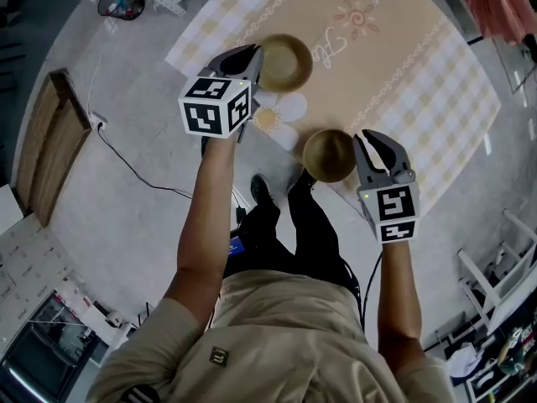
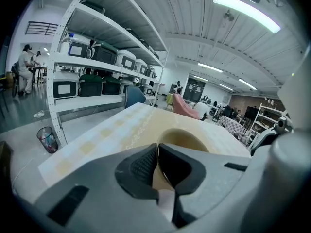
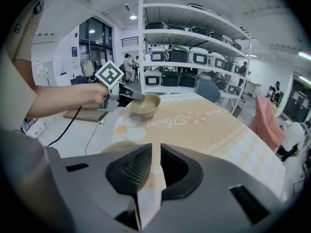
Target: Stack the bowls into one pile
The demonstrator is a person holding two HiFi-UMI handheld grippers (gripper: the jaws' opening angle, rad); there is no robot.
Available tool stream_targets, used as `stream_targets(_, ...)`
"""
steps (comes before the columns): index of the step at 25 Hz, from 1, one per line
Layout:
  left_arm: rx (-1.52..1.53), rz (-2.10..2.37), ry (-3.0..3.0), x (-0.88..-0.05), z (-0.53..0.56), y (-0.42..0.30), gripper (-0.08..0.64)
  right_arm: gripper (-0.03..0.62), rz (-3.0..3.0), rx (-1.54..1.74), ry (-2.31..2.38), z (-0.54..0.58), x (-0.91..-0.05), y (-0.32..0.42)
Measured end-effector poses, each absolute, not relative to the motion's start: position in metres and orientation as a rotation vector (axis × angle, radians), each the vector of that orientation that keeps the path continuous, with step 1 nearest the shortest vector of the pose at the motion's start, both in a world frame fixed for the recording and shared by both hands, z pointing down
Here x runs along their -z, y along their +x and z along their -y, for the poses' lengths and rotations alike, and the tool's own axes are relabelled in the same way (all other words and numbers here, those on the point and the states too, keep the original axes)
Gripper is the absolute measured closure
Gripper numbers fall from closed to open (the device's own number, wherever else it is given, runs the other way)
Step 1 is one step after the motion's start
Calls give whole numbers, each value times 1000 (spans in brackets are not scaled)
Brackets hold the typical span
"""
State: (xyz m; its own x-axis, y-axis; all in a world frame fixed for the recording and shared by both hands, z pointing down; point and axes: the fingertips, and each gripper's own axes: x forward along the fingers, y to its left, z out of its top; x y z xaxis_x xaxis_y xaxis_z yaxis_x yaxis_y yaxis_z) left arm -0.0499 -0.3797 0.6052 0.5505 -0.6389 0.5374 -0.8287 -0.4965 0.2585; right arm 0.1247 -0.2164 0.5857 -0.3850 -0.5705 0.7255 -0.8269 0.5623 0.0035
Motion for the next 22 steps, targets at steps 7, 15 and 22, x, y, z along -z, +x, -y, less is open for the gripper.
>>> stream_targets(7, -531, 1103, 2385, -566, 367, -30, 538, 537, 2109, -484, 1191, 216, -570, 137)
stream_targets(15, -608, 972, 2478, -545, 346, 5, 538, 538, 2096, -492, 1266, 210, -557, 154)
stream_targets(22, -688, 847, 2529, -541, 319, 36, 538, 538, 2072, -510, 1326, 203, -552, 173)
